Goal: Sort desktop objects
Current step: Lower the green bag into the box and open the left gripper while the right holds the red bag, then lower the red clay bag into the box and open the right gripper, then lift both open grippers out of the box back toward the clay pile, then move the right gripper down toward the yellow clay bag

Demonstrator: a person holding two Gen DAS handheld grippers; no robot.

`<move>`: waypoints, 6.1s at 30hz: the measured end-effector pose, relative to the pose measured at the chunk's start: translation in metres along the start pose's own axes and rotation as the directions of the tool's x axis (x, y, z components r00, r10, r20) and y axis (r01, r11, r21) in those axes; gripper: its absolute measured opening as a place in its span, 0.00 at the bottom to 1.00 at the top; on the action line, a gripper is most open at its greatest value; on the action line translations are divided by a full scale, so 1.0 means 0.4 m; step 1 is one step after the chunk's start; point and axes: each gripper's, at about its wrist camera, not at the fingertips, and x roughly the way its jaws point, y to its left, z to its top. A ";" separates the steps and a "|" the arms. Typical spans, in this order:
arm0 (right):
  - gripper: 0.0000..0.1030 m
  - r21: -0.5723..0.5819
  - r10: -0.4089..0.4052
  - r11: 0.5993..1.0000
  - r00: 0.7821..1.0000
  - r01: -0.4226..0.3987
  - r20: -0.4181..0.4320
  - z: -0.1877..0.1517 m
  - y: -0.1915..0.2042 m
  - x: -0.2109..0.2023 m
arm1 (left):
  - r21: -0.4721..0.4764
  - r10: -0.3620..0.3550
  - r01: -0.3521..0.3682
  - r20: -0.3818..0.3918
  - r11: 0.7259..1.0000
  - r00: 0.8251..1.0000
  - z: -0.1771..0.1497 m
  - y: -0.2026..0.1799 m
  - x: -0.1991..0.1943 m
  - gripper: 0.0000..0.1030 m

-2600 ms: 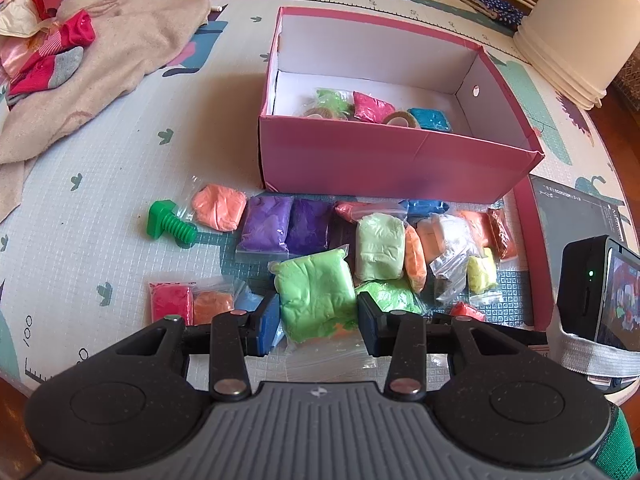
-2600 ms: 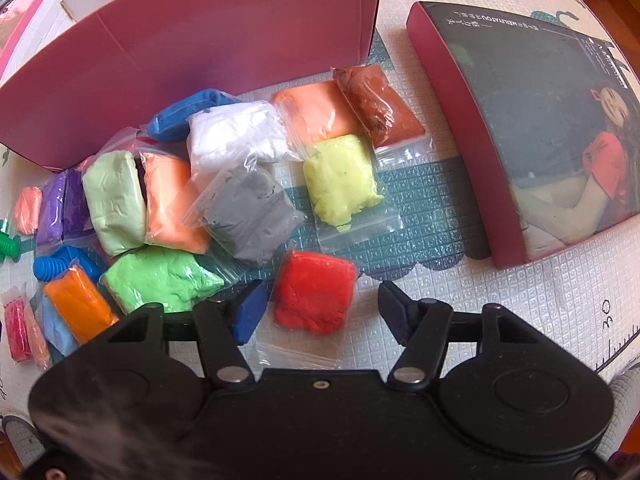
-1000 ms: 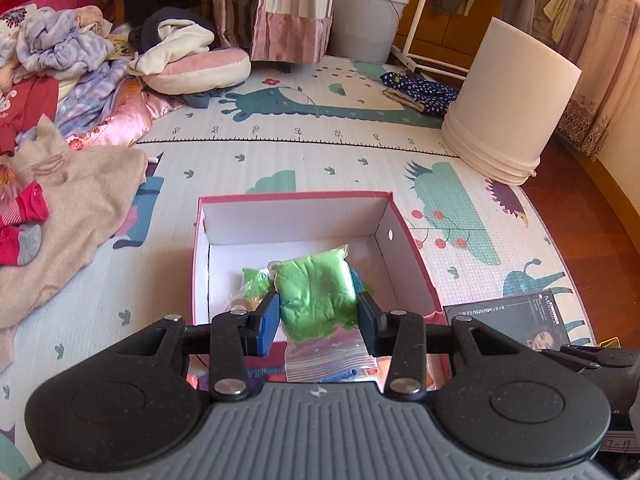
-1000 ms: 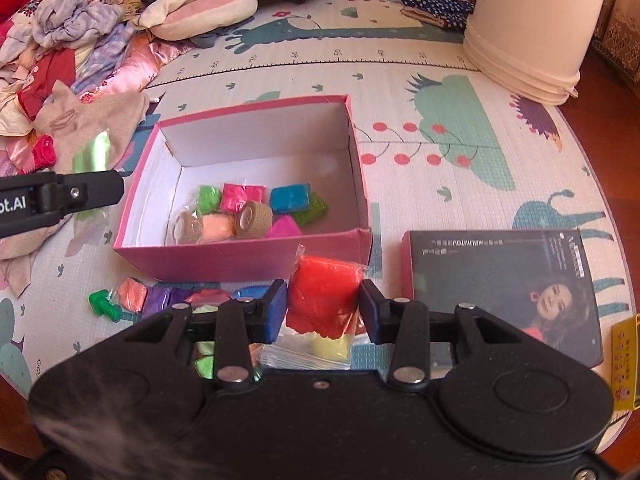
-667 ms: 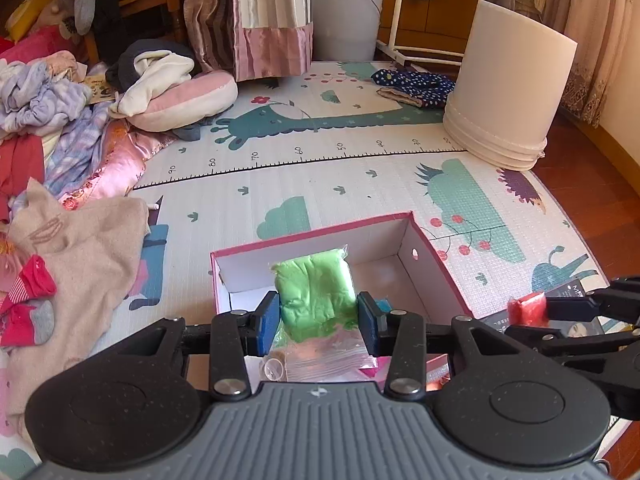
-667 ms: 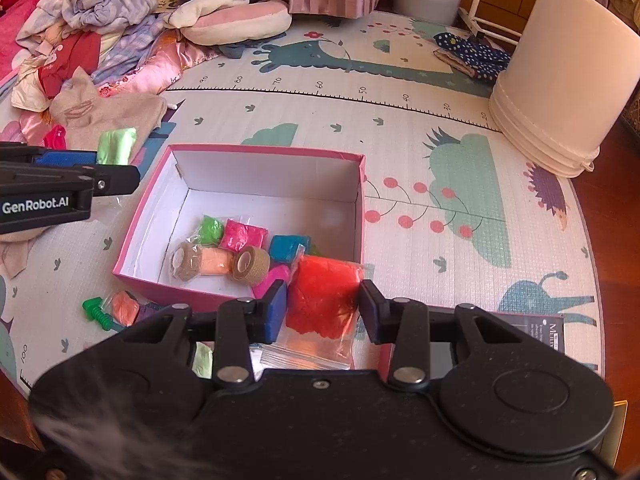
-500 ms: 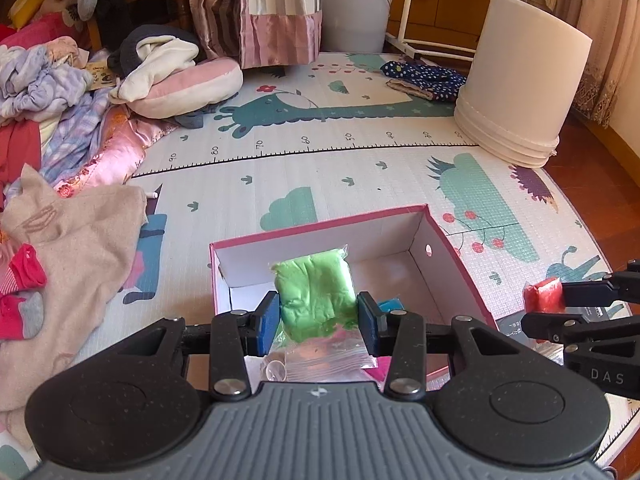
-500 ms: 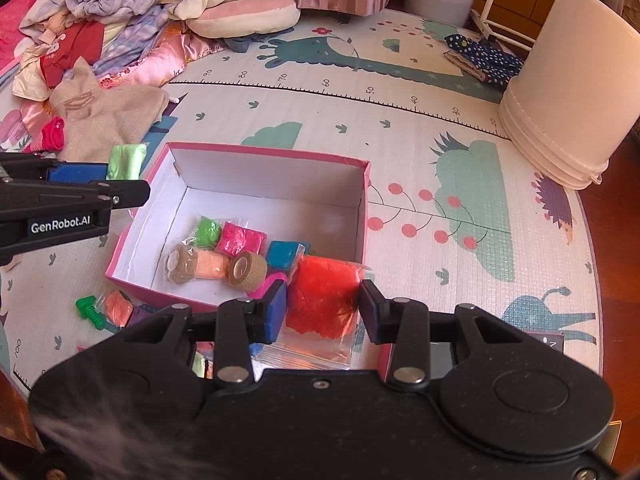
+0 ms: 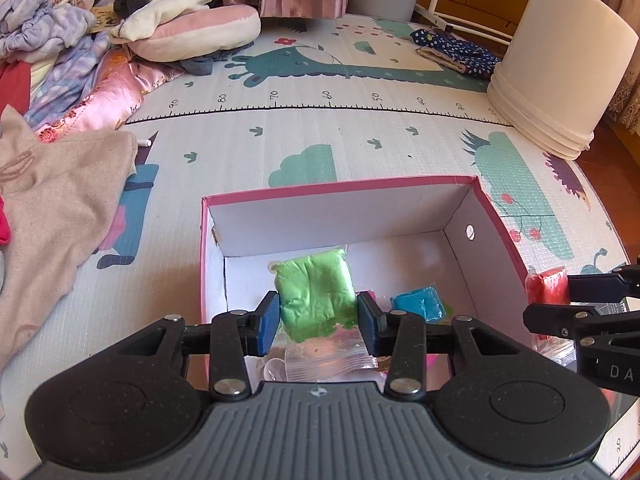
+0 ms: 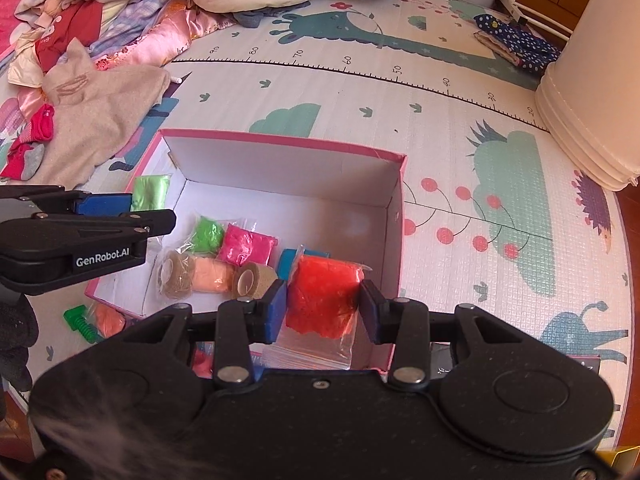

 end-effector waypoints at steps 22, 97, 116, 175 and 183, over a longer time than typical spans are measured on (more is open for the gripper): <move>0.38 0.018 0.065 0.998 0.994 -0.064 -0.084 0.039 -0.010 0.168 | -0.025 -0.005 0.002 -0.122 1.000 0.993 0.030 0.035 0.198 0.40; 0.76 0.062 0.101 0.994 0.986 -0.094 -0.129 0.088 -0.003 0.315 | 0.051 -0.004 0.008 -0.071 0.999 0.997 0.013 0.027 0.133 0.57; 0.83 0.064 0.072 0.996 0.997 -0.070 -0.032 0.083 -0.006 0.098 | 0.015 0.014 -0.014 -0.030 1.000 0.999 0.028 0.047 -0.033 0.57; 0.85 0.107 0.028 0.994 0.987 -0.011 -0.158 -0.429 0.000 0.095 | -0.023 0.041 -0.046 -0.204 0.999 0.978 -0.526 0.002 -0.103 0.57; 0.85 0.129 0.031 0.992 0.986 -0.010 -0.162 -0.414 -0.025 0.156 | -0.030 0.045 -0.051 -0.166 0.998 0.985 -0.498 0.003 -0.108 0.57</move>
